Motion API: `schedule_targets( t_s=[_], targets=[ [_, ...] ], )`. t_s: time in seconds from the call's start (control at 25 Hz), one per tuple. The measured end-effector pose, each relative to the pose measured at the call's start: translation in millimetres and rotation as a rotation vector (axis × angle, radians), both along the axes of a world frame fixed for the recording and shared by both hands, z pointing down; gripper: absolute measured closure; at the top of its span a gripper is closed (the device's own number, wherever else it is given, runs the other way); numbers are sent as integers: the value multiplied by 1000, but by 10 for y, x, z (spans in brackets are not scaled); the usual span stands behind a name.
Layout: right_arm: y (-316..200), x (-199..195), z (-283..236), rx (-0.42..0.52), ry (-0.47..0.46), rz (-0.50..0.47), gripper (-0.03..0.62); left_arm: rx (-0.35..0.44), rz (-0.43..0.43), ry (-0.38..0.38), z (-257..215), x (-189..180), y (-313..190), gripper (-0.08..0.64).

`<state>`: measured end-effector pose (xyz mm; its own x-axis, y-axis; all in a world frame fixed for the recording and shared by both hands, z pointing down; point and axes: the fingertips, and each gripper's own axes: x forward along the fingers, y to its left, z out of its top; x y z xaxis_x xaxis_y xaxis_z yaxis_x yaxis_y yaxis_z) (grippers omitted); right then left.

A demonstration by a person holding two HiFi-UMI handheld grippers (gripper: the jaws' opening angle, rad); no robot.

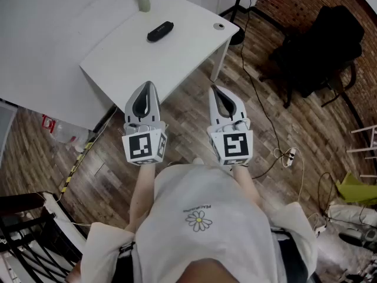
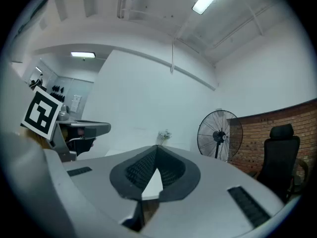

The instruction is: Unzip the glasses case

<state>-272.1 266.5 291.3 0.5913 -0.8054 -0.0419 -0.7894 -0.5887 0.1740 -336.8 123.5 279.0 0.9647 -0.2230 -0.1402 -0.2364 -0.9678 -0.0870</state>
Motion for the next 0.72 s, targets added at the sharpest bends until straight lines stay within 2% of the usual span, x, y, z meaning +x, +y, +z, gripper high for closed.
schedule_targets(
  t_s=[0.12, 0.36, 0.48, 0.6, 0.72],
  targets=[
    [69, 81, 15, -7, -29, 39, 588, -17, -6, -20, 88, 18, 23, 554],
    [27, 80, 81, -20, 7, -8, 589, 5, -4, -44, 180, 68, 64, 554],
    [75, 118, 105, -14, -10, -10, 589, 0, 3, -48, 188, 125, 83, 554],
    [155, 130, 185, -9, -74, 16, 589, -14, 11, -50, 206, 113, 112, 554],
    [129, 144, 330, -6, -94, -22, 588, -23, 22, -44, 239, 157, 91, 554]
  ],
)
